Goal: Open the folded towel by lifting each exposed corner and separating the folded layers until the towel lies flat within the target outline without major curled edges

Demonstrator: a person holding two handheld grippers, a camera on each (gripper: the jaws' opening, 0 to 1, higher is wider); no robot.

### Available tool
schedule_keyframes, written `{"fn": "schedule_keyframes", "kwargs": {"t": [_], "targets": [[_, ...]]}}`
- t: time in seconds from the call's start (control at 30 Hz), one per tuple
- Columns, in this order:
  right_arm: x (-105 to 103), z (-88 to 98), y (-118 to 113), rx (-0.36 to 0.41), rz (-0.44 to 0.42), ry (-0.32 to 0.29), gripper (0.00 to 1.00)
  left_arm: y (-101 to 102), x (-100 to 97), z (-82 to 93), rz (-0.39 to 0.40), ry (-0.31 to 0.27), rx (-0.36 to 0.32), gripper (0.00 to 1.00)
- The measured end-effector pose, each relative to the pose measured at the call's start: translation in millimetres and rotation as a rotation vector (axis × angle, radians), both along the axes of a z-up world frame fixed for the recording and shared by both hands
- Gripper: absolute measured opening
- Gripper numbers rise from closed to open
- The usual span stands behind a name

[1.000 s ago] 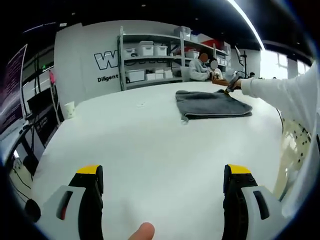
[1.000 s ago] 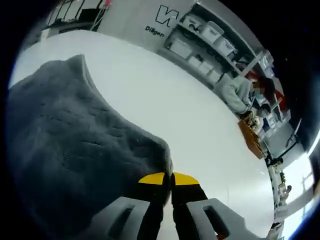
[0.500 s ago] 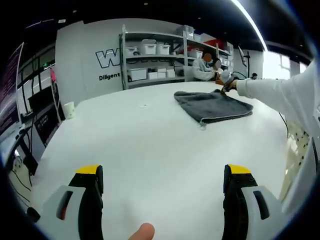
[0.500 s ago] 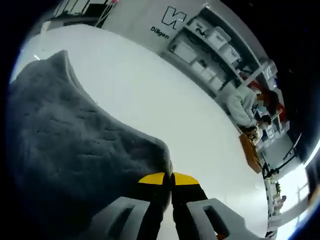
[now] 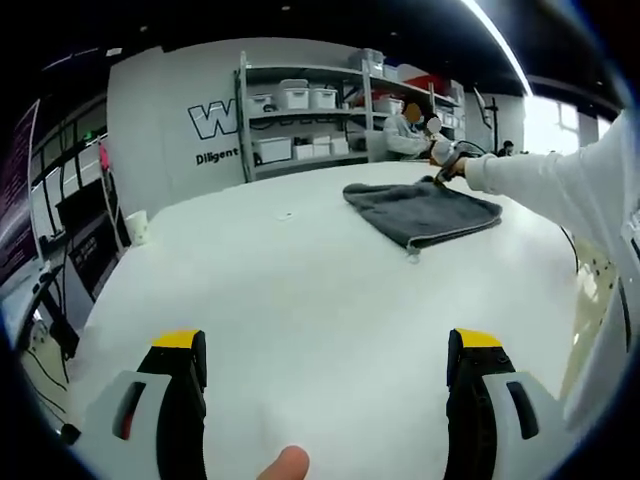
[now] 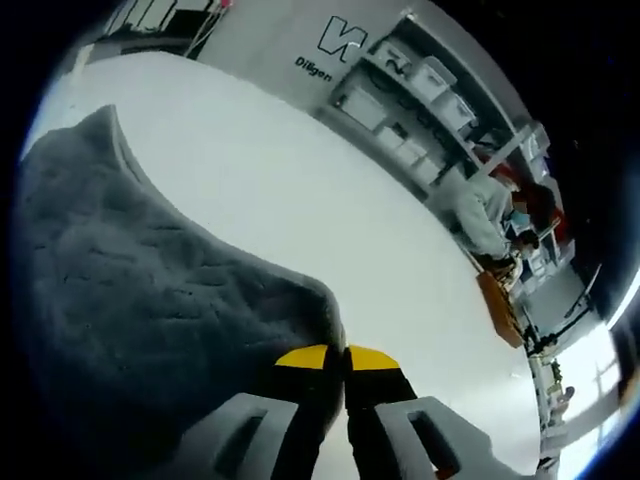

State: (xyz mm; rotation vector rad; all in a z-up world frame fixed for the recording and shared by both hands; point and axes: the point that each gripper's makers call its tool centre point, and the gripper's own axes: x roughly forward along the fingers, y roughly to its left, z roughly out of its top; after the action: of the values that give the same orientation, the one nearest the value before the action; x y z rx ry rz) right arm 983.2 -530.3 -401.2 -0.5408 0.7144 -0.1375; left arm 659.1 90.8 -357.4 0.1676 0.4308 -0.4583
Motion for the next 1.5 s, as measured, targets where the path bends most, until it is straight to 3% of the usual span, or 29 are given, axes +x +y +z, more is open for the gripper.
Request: {"fn": "schedule_keyframes", "kwargs": {"t": [0.1, 0.23, 0.27, 0.43, 0.5, 0.63, 0.73, 0.83, 0.97, 1.07, 1.37, 1.5], "targets": [[-10, 9.2, -3, -0.009, 0.013, 0.0, 0.01, -1, -2.2, 3.5, -0.003, -0.012, -0.009, 1.0], [-32, 44.4, -7, -0.032, 0.028, -0.07, 0.0, -5, -8.7, 2.7, -0.021, -0.018, -0.015, 1.0], [-44, 60.9, -3, 0.011, 0.032, -0.129, 0.0, -5, -11.2, 1.7, -0.025, -0.012, -0.018, 1.0], [-86, 99.4, 11, 0.154, 0.057, -0.247, 0.03, -7, -24.6, 5.2, -0.042, -0.026, -0.032, 1.0], [-107, 111.7, 22, 0.216, 0.084, -0.304, 0.07, -8, -28.6, 4.7, -0.047, -0.027, -0.035, 1.0], [-158, 123.8, 52, 0.348, 0.139, -0.354, 0.16, -13, -39.7, 5.3, -0.07, -0.03, -0.036, 1.0], [-201, 123.6, 74, 0.383, 0.166, -0.366, 0.22, -17, -46.9, 8.2, -0.089, -0.043, -0.046, 1.0], [-237, 120.2, 93, 0.338, 0.214, -0.37, 0.25, -20, -53.0, 8.4, -0.104, -0.043, -0.044, 1.0], [-289, 112.8, 110, 0.34, 0.182, -0.405, 0.26, -25, -61.5, 11.8, -0.126, -0.055, -0.047, 1.0], [-323, 100.4, 125, 0.396, 0.167, -0.411, 0.37, -28, -65.8, 12.8, -0.14, -0.06, -0.042, 1.0], [-382, 72.1, 159, 0.502, 0.168, -0.392, 0.62, -46, -80.6, 10.6, -0.19, -0.064, -0.038, 1.0], [-397, 63.3, 174, 0.504, 0.158, -0.365, 0.65, -58, -86.6, 7.6, -0.216, -0.054, -0.02, 1.0]]}}
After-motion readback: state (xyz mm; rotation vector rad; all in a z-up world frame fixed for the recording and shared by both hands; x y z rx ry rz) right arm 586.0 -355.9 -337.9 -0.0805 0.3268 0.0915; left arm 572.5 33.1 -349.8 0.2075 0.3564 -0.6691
